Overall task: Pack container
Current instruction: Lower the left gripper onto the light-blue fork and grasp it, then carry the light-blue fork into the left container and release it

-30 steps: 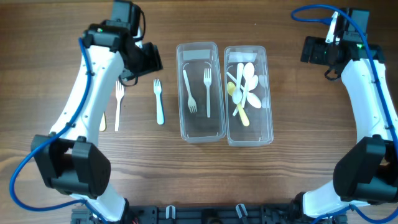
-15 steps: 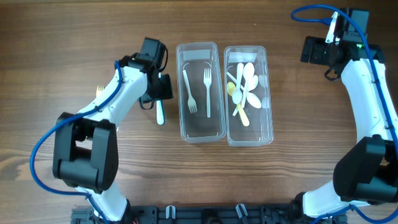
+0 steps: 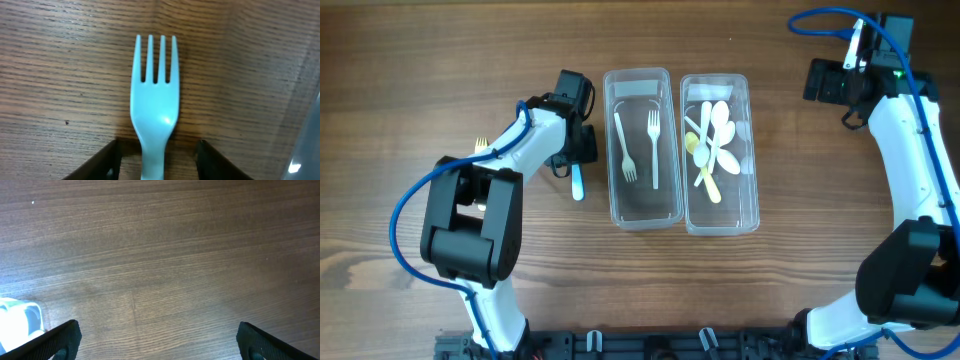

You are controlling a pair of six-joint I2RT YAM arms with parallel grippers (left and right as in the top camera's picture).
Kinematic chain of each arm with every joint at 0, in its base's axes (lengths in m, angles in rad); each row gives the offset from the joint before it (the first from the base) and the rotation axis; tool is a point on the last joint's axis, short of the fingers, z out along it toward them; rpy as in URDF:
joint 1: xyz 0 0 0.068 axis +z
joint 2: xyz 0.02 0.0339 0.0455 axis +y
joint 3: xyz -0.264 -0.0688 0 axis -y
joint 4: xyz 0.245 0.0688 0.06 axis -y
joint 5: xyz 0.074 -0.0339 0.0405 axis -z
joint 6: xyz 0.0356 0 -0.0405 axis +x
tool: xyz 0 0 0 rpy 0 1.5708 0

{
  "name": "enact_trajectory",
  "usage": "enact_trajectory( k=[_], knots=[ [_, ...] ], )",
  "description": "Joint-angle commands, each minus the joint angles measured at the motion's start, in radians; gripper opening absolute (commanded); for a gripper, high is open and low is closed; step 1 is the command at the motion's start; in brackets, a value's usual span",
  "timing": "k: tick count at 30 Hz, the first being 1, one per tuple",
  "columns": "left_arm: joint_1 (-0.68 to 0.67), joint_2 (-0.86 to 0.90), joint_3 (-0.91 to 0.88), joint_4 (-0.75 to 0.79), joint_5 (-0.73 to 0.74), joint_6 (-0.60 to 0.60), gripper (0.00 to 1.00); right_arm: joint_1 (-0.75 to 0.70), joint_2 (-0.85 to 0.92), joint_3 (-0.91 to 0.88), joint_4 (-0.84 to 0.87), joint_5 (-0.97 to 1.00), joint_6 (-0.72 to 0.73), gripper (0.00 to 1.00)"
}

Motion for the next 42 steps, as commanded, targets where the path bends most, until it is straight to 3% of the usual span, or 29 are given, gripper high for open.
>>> enact_trajectory(
  k=[1,3,11,20,30,42],
  knots=[
    [0.002,0.053,-0.012,-0.004,-0.002,0.010,0.28,0.004,-0.023,0.018,0.003,0.014,0.010,1.00],
    [0.002,0.053,-0.011,-0.003,-0.002,0.010,0.04,0.004,-0.023,0.018,0.003,0.014,0.011,1.00],
    [0.012,0.030,0.015,-0.012,-0.012,0.049,0.04,0.004,-0.023,0.018,0.003,0.014,0.011,1.00],
    [0.065,-0.126,0.274,-0.113,-0.090,0.062,0.04,0.004,-0.023,0.018,0.003,0.014,0.010,1.00],
    [0.022,-0.227,0.344,-0.082,0.368,0.058,0.04,0.004,-0.023,0.018,0.003,0.014,0.010,1.00],
    [-0.124,-0.119,0.327,-0.139,0.385,0.062,0.04,0.004,-0.023,0.018,0.003,0.014,0.010,1.00]
  ],
)
